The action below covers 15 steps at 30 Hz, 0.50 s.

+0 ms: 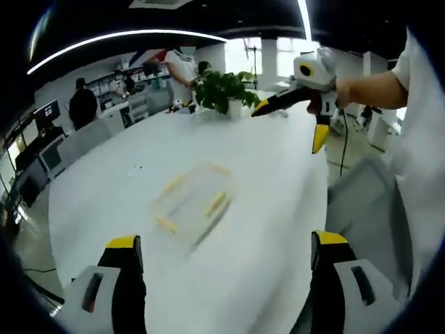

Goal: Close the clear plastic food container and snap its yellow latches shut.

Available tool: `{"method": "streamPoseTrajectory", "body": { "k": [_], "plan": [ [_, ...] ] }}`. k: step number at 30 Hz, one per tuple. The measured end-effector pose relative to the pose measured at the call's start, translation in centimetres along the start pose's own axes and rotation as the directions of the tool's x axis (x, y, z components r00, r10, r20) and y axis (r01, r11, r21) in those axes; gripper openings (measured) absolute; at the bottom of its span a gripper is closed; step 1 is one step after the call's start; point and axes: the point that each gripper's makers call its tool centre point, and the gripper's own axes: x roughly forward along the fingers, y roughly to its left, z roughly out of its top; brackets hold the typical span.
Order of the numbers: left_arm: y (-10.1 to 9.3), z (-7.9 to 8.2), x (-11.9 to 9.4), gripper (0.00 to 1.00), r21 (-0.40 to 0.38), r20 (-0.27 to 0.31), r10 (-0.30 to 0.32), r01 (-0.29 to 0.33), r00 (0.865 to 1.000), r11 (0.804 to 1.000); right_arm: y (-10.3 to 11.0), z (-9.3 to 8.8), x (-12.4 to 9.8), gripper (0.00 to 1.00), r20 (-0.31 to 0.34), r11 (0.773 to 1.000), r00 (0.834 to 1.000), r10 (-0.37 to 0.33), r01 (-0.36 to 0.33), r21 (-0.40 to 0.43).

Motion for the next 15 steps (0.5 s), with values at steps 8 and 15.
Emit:
{"method": "streamPoseTrajectory", "body": {
  "k": [8, 15],
  "plan": [
    [-1.3, -0.7, -2.5, 0.98, -0.05, 0.025, 0.048, -0.046, 0.999, 0.998, 1.0, -0.6, -3.0, 0.99, 0.024, 0.999, 0.999, -0.039, 0.038, 0.027],
    [-2.1, -1.9, -4.6, 0.97, -0.107, 0.018, 0.112, -0.109, 0.994, 0.988, 2.0, -1.1, -5.4, 0.99, 0.04, 0.993, 0.995, -0.095, 0.092, 0.079]
  ]
}}
